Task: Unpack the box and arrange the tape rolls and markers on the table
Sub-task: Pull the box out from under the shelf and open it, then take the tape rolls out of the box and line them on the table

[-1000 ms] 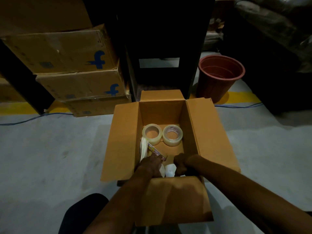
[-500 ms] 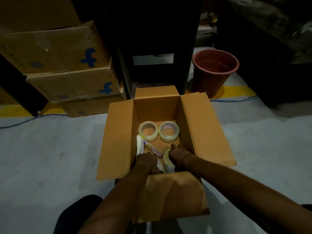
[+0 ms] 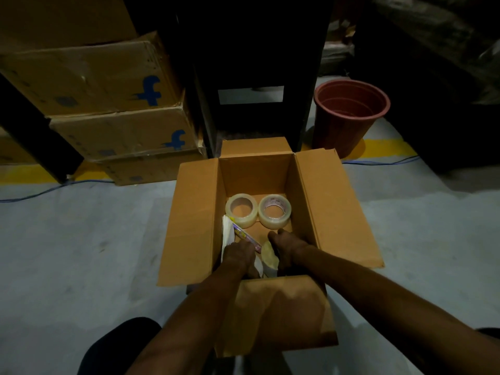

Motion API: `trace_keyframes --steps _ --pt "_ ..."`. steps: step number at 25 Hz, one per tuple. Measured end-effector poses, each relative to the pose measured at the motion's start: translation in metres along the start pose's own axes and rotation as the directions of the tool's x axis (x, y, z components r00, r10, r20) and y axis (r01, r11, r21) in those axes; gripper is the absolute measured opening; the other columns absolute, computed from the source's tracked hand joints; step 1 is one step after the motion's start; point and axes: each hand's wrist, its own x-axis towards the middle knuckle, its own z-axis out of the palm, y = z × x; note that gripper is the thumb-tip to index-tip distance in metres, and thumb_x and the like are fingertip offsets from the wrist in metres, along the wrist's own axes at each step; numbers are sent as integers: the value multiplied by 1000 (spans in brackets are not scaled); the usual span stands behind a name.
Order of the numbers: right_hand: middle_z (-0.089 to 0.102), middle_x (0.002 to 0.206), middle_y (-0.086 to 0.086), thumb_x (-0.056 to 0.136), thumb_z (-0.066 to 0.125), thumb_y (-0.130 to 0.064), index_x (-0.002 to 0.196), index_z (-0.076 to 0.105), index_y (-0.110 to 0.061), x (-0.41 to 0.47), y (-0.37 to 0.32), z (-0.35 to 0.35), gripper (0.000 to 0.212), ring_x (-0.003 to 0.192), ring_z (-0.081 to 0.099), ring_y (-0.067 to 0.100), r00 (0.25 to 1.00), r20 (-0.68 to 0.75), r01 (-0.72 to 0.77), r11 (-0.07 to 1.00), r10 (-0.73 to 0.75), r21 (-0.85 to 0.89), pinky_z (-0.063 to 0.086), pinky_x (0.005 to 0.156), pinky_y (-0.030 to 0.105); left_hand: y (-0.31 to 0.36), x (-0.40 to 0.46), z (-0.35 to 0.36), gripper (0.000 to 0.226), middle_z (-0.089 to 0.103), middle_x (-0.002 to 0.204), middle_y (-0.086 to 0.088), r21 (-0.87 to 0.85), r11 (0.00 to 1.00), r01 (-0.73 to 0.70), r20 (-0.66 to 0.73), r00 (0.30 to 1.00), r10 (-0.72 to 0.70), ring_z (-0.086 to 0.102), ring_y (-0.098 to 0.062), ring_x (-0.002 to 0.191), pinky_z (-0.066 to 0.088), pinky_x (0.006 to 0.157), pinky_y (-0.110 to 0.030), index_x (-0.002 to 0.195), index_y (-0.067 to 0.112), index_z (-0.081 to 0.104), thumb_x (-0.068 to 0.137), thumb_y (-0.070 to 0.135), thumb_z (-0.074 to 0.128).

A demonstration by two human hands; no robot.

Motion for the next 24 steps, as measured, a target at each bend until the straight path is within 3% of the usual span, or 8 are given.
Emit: trace_keyframes --steps 5,9,13,16,19,24 --pt "46 130 19 57 91 -31 132 43 -8 -6 0 -15 91 111 55 38 999 -52 2 991 -9 -133 53 87 44 -3 -8 -5 75 52 125 -10 11 999 -36 -107 994 37 48 -29 118 39 103 -41 120 14 50 65 60 72" --pt "43 129 19 62 86 -37 128 44 -9 -23 -1 -46 82 113 50 43 989 -119 51 967 -83 -250 52 88 52 -3 -31 -28 83 55 113 -8 -30 1000 -5 -200 980 -1 51 -28 105 41 95 -39 109 12 51 52 67 77" --pt "37 139 21 71 76 -41 141 34 -11 -61 0 -91 87 120 42 46 954 -251 84 951 -163 -297 46 91 52 -4 -62 -66 95 60 114 -5 -311 950 3 -257 963 -87 56 -27 105 44 89 -37 114 17 55 39 73 74" --pt "36 136 18 76 69 -41 145 31 -14 -104 -6 -134 84 115 40 45 930 -321 117 972 -179 -204 48 86 51 2 -102 -110 110 64 118 -6 -366 930 -40 -317 945 -85 58 -27 108 45 95 -39 126 14 54 38 77 73" --pt "35 132 11 67 74 -50 141 32 -20 -164 -12 -183 90 114 37 37 929 -352 106 993 -115 -45 50 84 48 16 -157 -179 111 61 121 -7 -369 928 -57 -328 942 -73 56 -29 110 39 102 -44 134 9 49 43 68 70" --pt "37 132 8 53 79 -64 140 35 -23 -277 -29 -270 106 115 37 33 933 -358 98 980 -29 176 49 89 46 22 -256 -287 116 60 120 -4 -423 906 9 -299 942 -149 54 -26 111 40 96 -37 129 14 53 29 71 65"
